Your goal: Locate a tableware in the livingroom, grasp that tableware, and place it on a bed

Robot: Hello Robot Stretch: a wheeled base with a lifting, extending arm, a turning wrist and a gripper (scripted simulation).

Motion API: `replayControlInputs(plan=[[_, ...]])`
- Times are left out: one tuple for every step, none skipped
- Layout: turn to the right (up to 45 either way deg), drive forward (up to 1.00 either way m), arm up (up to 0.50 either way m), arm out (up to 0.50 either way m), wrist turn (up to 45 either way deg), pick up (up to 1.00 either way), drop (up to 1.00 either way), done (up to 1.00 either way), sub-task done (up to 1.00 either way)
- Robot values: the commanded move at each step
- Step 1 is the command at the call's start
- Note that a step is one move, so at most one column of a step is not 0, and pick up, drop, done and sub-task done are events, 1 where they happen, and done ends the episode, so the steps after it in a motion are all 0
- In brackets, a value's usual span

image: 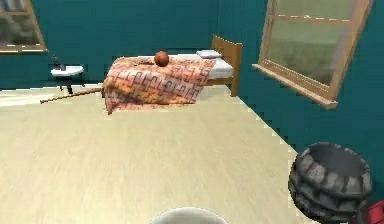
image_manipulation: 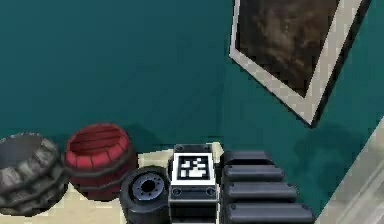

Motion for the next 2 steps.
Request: replayControlInputs(plan=[[0.0, 1.00, 0.00, 0.00, 0.0, 0.00, 0.00, 0.00, 0.00], [0.0, 1.00, 0.00, 0.00, 0.0, 0.00, 0.00, 0.00, 0.00]])
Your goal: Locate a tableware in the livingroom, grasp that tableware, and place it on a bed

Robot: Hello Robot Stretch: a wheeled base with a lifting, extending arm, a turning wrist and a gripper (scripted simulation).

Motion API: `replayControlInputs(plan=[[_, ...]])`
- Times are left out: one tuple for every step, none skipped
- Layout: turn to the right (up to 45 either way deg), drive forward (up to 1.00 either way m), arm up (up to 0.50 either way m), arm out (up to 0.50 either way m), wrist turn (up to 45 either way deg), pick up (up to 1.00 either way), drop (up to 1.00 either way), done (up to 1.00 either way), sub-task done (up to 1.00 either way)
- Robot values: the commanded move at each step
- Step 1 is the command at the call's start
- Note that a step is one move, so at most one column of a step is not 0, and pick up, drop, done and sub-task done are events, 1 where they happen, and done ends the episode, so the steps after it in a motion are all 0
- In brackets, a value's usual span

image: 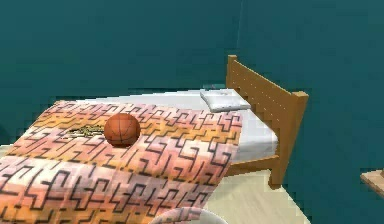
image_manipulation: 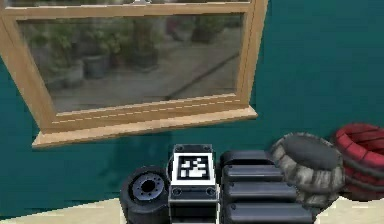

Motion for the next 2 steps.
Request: replayControlInputs(plan=[[-6.0, 0.00, 0.00, 0.00, 0.0, 0.00, 0.00, 0.00, 0.00], [0.0, 0.55, 0.00, 0.00, 0.0, 0.00, 0.00, 0.00, 0.00]])
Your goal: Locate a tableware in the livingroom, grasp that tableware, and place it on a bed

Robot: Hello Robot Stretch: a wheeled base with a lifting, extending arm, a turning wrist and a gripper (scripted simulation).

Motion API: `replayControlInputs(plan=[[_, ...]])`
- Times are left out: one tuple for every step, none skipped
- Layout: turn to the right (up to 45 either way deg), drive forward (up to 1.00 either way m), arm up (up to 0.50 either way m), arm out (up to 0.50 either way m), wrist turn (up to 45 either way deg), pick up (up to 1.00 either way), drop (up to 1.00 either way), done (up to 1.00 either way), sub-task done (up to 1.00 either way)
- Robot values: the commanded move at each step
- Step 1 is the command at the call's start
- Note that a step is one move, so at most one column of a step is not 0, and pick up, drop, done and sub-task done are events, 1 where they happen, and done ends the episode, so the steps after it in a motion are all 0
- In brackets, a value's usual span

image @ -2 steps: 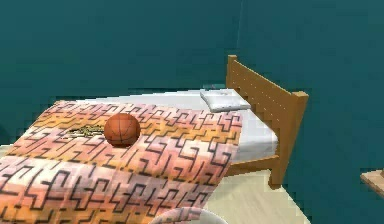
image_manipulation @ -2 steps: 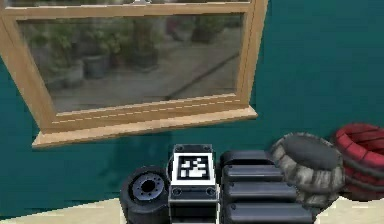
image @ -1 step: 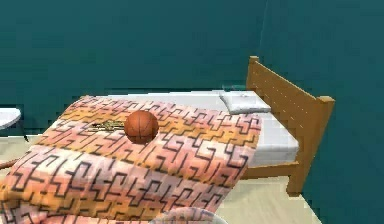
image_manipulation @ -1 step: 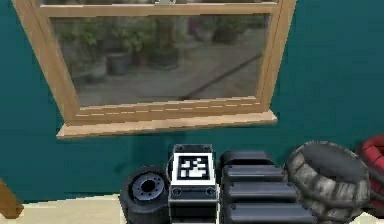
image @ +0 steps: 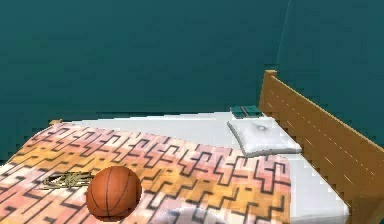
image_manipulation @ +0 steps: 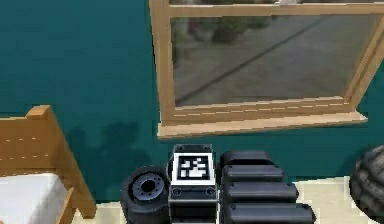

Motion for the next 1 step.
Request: replayControlInputs(plan=[[-6.0, 0.00, 0.00, 0.00, 0.0, 0.00, 0.00, 0.00, 0.00]])
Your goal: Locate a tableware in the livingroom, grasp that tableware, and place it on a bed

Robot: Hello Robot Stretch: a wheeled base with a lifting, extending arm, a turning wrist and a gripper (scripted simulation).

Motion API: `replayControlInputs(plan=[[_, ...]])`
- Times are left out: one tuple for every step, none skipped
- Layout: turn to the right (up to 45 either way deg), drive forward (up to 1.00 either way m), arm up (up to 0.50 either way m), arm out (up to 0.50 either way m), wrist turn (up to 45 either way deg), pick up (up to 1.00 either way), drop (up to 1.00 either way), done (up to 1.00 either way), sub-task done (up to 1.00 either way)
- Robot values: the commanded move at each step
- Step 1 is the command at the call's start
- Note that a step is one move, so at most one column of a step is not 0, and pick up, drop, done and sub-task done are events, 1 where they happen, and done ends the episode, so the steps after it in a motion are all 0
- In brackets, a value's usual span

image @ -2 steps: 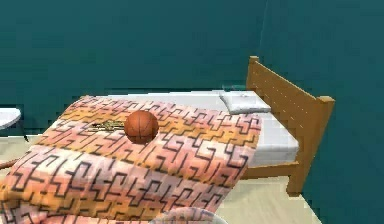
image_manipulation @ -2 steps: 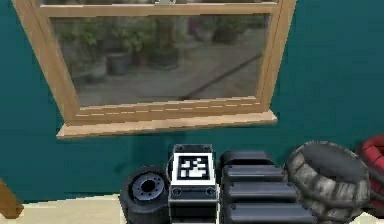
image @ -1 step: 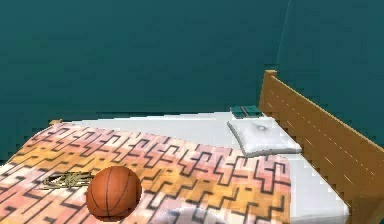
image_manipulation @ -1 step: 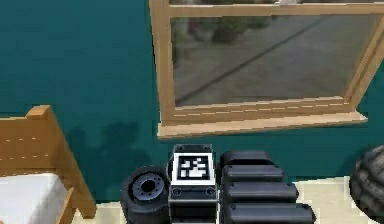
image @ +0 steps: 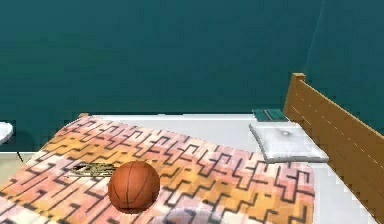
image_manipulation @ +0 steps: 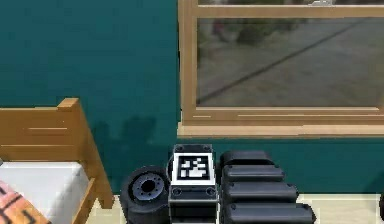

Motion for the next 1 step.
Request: replayControlInputs(plan=[[9.0, 0.00, 0.00, 0.00, 0.0, 0.00, 0.00, 0.00, 0.00]])
